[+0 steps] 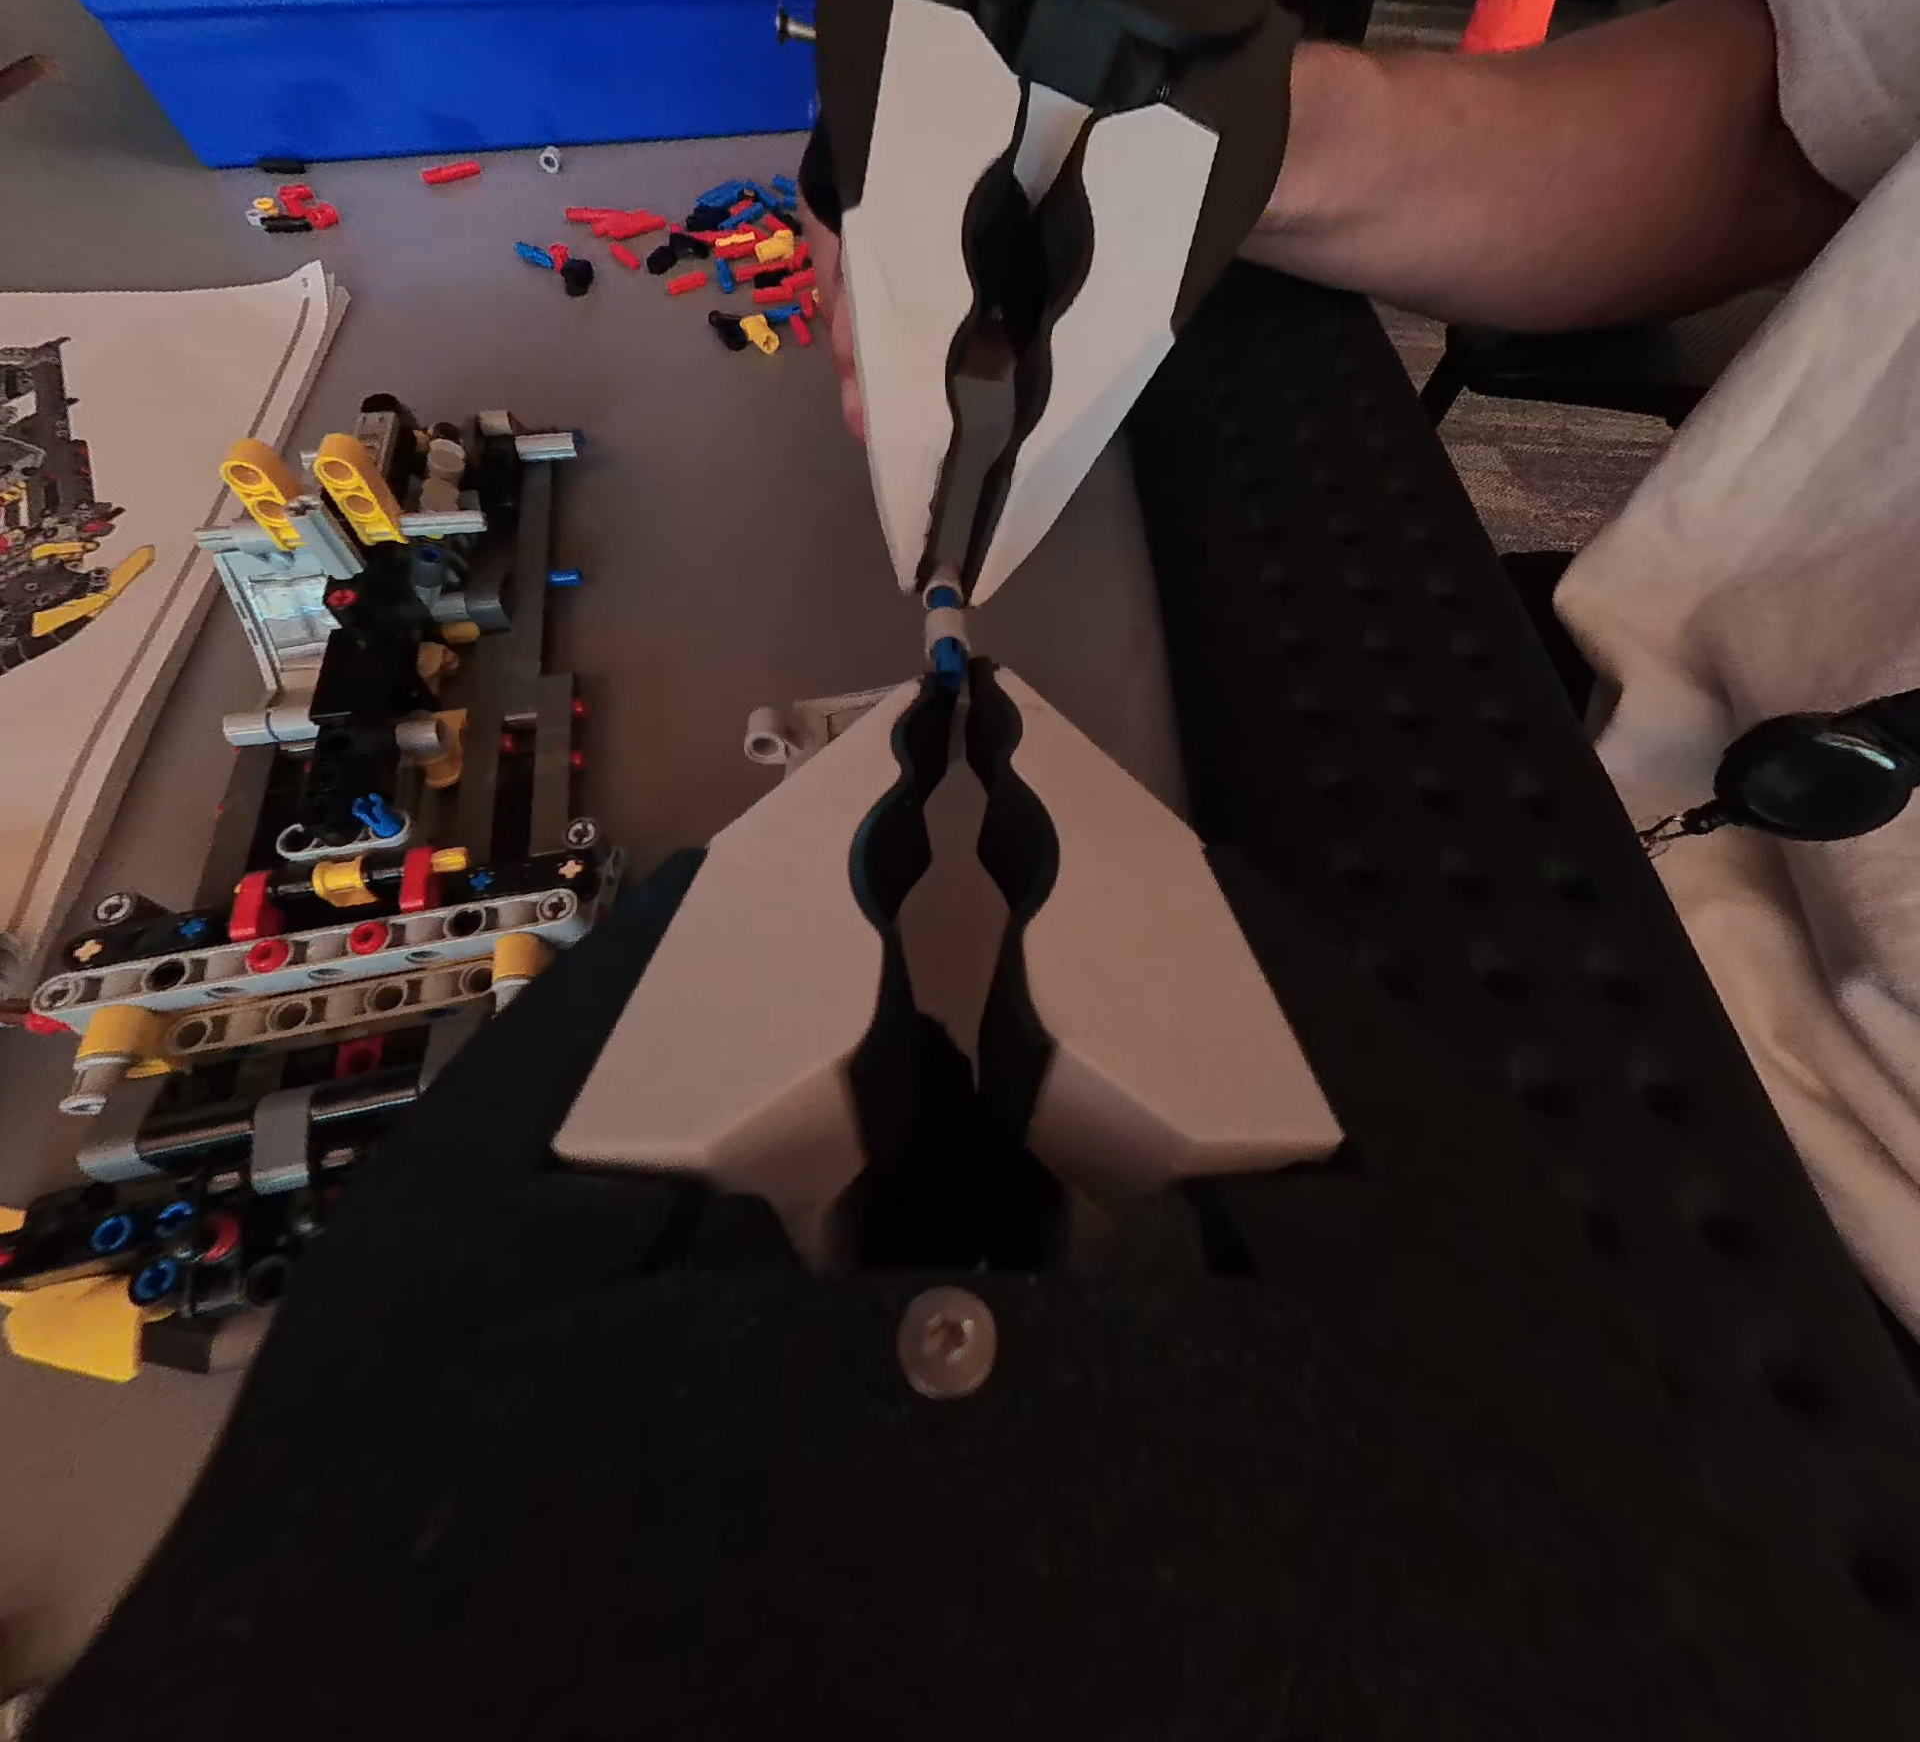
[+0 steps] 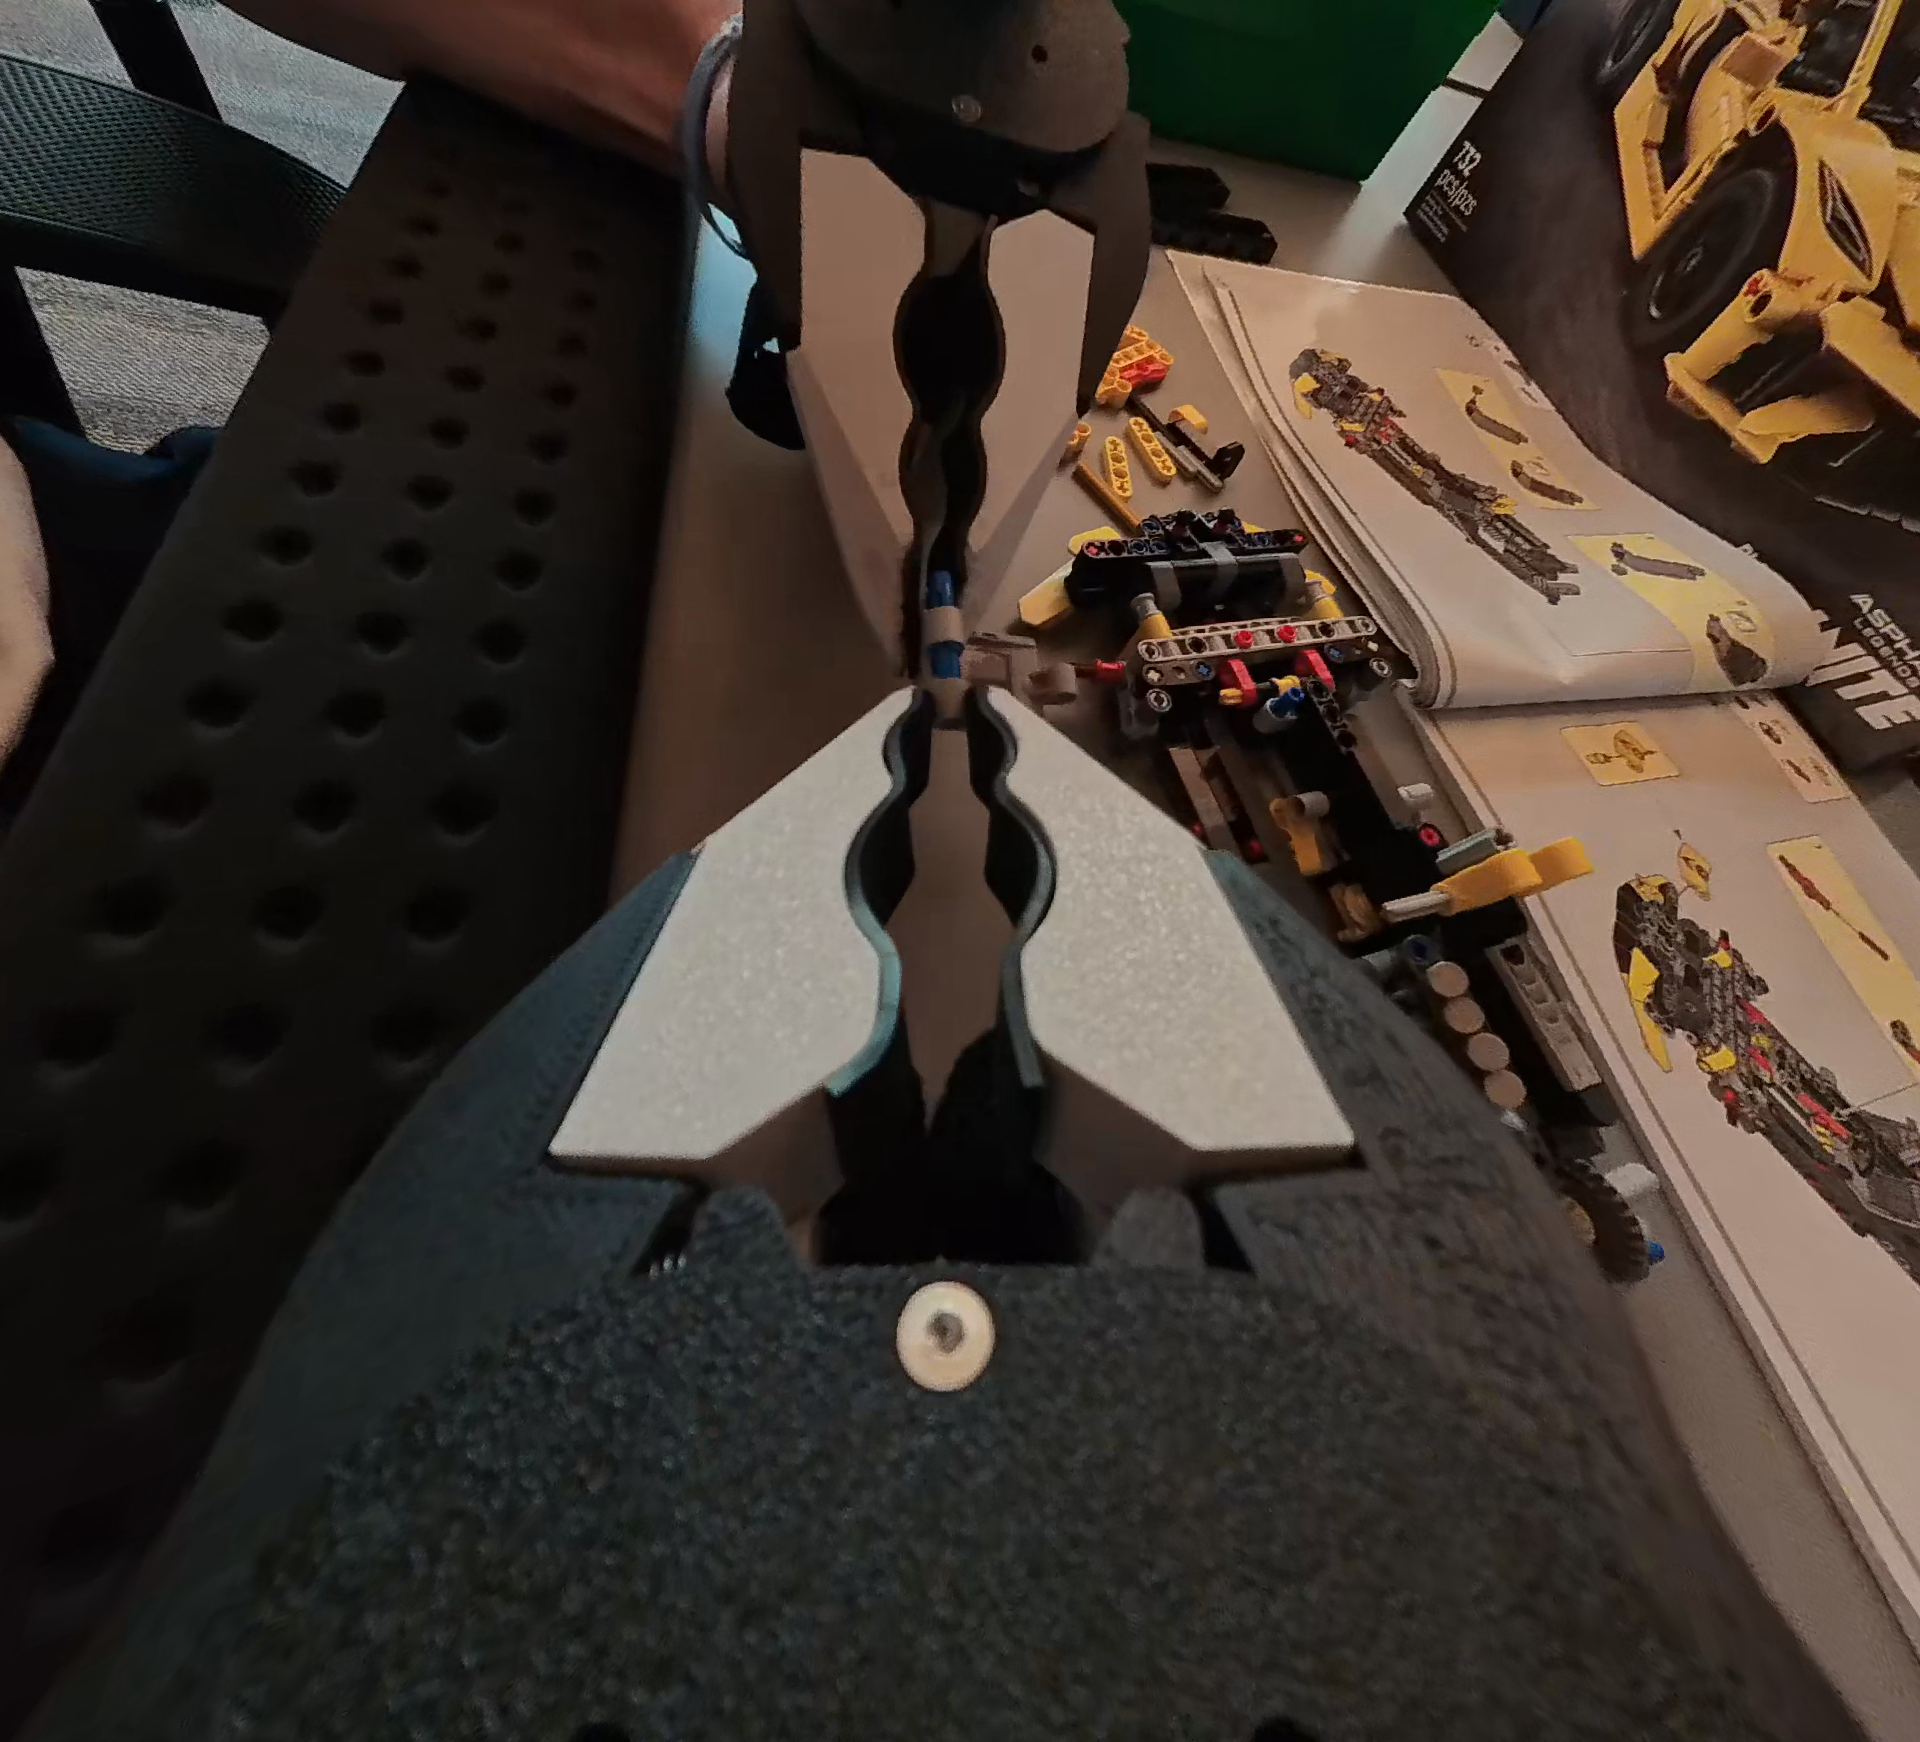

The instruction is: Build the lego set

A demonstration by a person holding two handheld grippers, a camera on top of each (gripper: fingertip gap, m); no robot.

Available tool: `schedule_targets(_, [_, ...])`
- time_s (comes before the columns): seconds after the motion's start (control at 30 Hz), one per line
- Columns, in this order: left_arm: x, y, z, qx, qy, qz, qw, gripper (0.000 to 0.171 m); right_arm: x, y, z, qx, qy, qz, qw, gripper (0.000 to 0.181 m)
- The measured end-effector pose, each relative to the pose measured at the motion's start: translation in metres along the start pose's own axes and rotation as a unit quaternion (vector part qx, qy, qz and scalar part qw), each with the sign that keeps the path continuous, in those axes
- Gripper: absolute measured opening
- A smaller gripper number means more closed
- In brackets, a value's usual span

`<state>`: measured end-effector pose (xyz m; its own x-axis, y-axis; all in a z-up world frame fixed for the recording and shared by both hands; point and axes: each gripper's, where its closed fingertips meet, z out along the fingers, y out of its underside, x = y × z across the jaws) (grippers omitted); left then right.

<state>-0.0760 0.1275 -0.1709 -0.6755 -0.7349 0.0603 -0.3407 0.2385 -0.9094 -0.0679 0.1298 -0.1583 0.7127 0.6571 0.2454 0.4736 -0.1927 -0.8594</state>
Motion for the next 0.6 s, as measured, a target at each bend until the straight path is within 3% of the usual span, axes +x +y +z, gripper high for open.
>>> schedule_targets(0.23, [0.002, 0.010, 0.003, -0.031, -0.004, 0.027, 0.999, 0.001, -0.005, 0.006, 0.005, -0.043, 0.021, -0.062, 0.997, 0.007])
schedule_targets(0.4, [0.005, 0.013, 0.004, -0.040, 0.001, 0.036, 0.999, 0.001, -0.010, 0.006, 0.006, -0.026, 0.005, -0.039, 0.999, 0.007])
schedule_targets(0.6, [-0.007, 0.027, 0.010, -0.103, -0.071, 0.110, 0.986, 0.001, -0.006, 0.025, 0.012, -0.179, 0.050, -0.077, 0.980, 0.007])
